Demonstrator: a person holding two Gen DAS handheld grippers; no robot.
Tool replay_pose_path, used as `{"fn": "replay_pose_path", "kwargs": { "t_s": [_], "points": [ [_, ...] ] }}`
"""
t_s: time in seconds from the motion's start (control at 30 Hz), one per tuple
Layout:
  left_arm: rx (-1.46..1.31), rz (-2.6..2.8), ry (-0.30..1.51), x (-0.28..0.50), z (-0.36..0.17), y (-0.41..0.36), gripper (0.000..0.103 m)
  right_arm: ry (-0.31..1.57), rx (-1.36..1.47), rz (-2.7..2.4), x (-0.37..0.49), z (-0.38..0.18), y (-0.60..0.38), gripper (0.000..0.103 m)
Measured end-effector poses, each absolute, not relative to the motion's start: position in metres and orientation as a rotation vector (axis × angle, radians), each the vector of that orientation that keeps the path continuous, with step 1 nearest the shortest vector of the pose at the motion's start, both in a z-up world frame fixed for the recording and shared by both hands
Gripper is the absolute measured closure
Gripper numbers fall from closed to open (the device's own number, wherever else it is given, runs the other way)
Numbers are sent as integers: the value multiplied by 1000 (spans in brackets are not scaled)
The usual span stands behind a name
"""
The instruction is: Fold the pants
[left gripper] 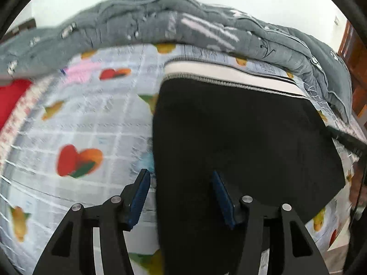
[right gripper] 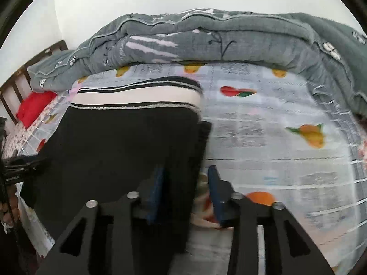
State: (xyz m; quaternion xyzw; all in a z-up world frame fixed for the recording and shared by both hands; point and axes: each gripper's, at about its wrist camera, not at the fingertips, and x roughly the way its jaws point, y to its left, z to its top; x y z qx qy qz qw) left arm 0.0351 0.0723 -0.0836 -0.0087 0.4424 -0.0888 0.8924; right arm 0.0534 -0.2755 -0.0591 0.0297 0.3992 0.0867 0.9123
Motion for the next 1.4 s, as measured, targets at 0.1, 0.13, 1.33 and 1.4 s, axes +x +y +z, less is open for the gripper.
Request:
{"fn": "replay_pose_path", "kwargs": {
  "t_s": [0.1, 0.13, 1.33, 1.4],
  "points": [
    [-7, -179, 893, 47, -69, 73, 48, 785, 92, 167, 62, -45, -286, 63],
    [-11, -169, 894, 54, -66, 73, 48, 783, 108, 177, 70, -42, -287, 63],
    [-3, -187, 860, 179, -97, 2, 39, 872, 10, 112, 177, -88, -236, 67],
    [24, -158, 865, 177, -96, -1, 38, 871, -2, 103, 175, -88, -235, 66]
  ]
}}
